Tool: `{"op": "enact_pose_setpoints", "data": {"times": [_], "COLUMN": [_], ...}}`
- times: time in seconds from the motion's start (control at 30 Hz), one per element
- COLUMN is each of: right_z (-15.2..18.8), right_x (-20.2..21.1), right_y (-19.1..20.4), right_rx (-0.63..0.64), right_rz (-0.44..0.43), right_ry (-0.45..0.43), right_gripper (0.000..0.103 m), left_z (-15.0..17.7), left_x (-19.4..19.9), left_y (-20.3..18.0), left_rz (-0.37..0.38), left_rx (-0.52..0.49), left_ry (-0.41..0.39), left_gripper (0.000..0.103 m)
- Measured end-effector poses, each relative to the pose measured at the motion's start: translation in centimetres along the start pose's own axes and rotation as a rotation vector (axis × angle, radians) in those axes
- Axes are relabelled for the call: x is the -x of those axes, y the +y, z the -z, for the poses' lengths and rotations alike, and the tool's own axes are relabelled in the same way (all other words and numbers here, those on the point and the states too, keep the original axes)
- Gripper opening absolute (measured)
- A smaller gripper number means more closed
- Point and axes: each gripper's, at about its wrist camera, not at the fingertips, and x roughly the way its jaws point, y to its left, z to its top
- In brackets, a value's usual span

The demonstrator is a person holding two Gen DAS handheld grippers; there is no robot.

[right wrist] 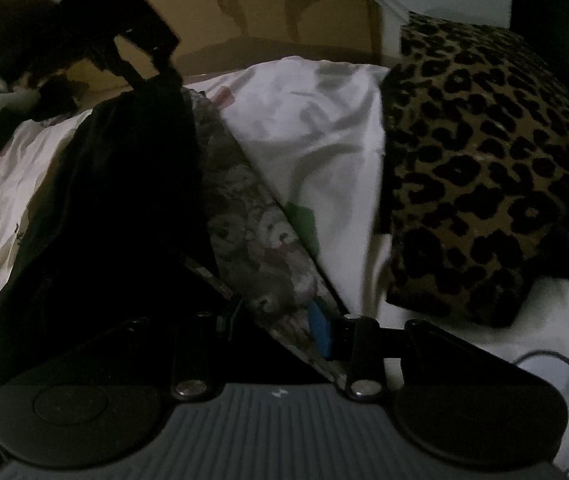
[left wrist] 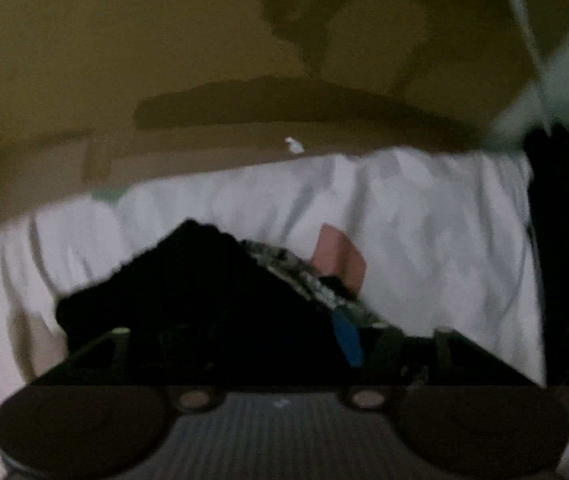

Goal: Fold clothes

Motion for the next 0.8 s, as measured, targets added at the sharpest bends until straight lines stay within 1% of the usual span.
{"op": "enact_pose_setpoints", "data": {"times": [0.03, 0.07, 0.1, 0.13, 0.23, 0.3, 0.4, 0.53, 0.57, 0.6, 0.63, 0.7, 0.8], "right_z": [-0.1, -0.1, -0.1, -0.2, -0.2, -0.2, -0.1, 0.1, 0.2, 0.2, 0.2, 0.2, 0.3], "right_x": [-0.1, -0.2, -0.3, -0.4, -0.5, -0.6, -0.7, -0.7, -0.7, -0.7, -0.7, -0.6, -0.6], "right_y": [0.2, 0.3, 0.4, 0.4, 0.4, 0.3, 0.3, 0.4, 0.4, 0.4, 0.4, 0.4, 0.5], "right_rx": [0.013, 0.02, 0.02, 0.02, 0.018, 0.018, 0.019, 0.022, 0.023, 0.024, 0.025, 0.028, 0.047], "right_rz": [0.0, -0.001, -0.007, -0.013, -0.02, -0.022, -0.024, -0.021, -0.021, -0.02, -0.02, -0.019, -0.014], "right_ry": [0.0, -0.001, -0.001, 0.0, 0.003, 0.005, 0.012, 0.016, 0.016, 0.016, 0.016, 0.016, 0.018], "right_gripper": [0.042, 0.042, 0.042, 0.042, 0.042, 0.042, 0.042, 0.042, 0.042, 0.042, 0.042, 0.042, 0.042], "left_z": [-0.2, -0.4, -0.6, -0.8, -0.8, -0.6, -0.5, -0.4, -0.4, -0.2, 0.0, 0.4, 0.7], "left_x": [0.0, 0.1, 0.2, 0.1, -1.1, -1.7, -2.2, -3.0, -3.2, -3.5, -3.8, -4.4, -4.7], "left_y": [0.3, 0.4, 0.6, 0.6, 0.8, 1.1, 1.4, 1.9, 2.0, 2.2, 2.4, 3.0, 4.1], "left_rz": [0.009, 0.019, 0.028, 0.028, 0.022, 0.037, 0.058, 0.067, 0.064, 0.058, 0.055, 0.057, 0.085], "left_rx": [0.05, 0.086, 0.12, 0.129, 0.15, 0.179, 0.205, 0.227, 0.228, 0.235, 0.245, 0.264, 0.315], "left_ry": [0.001, -0.002, -0.004, 0.003, 0.063, 0.087, 0.094, 0.094, 0.094, 0.094, 0.094, 0.088, 0.078], "left_gripper": [0.049, 0.041, 0.037, 0.036, 0.035, 0.036, 0.045, 0.047, 0.045, 0.04, 0.039, 0.032, 0.03]}}
